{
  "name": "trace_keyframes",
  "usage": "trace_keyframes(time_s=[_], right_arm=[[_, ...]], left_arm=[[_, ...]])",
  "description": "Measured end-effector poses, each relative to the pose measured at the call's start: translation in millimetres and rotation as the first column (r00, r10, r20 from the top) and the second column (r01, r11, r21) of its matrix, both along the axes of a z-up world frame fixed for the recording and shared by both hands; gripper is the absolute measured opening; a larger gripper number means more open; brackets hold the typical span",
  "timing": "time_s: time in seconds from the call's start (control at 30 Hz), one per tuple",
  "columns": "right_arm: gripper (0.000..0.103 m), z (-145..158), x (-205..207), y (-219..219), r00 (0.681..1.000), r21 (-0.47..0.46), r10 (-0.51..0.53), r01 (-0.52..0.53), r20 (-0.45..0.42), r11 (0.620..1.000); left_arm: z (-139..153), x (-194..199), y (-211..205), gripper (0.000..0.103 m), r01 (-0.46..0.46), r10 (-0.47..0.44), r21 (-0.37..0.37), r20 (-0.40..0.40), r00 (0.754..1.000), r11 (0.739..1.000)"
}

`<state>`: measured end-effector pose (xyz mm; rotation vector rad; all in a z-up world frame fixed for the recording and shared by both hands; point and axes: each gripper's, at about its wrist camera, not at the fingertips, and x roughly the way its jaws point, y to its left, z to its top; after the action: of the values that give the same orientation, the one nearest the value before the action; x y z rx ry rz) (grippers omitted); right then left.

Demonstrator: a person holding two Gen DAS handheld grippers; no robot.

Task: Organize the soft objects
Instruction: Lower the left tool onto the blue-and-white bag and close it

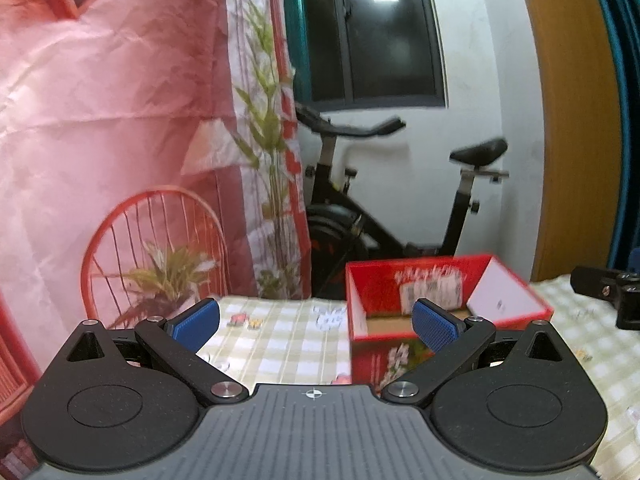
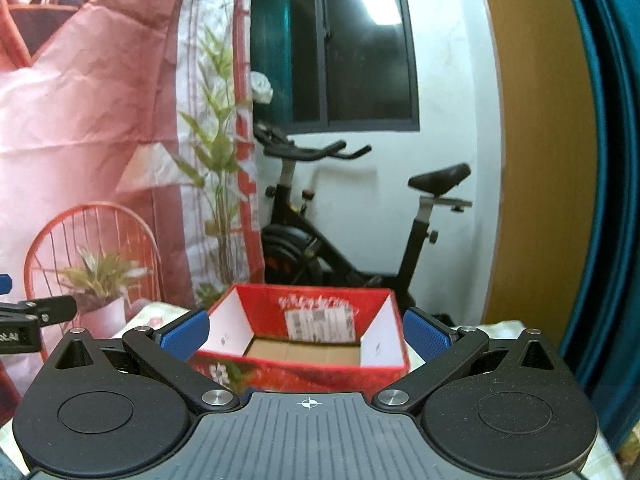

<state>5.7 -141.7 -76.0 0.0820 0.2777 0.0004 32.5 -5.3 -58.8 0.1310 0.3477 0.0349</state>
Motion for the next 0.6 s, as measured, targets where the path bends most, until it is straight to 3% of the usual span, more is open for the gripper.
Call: trace_keyframes(time_s=[0.3, 0.47, 0.6], right_arm=[[0.103, -65, 25, -6, 0.987, 0.047, 0.049, -0.042, -0.155, 0.998], [0.103, -89, 32, -10, 0.979, 0.022, 0.064, -0.061, -0.192, 0.998], [0.102, -107, 41, -18, 0.965, 0.014, 0.016, -0.013, -0.264, 1.000]], left_arm=[[-52, 39, 11, 0.103, 0.039, -0.064, -0.129, -0.193, 0.979, 0.991], [-74, 54, 5, 0.103, 0.049, -0.084, -0.144, -0.255, 0.963, 0.988], [-86, 63, 4, 0.103, 0.075, -0.127, -0.191, -0.281, 0.951, 0.979]])
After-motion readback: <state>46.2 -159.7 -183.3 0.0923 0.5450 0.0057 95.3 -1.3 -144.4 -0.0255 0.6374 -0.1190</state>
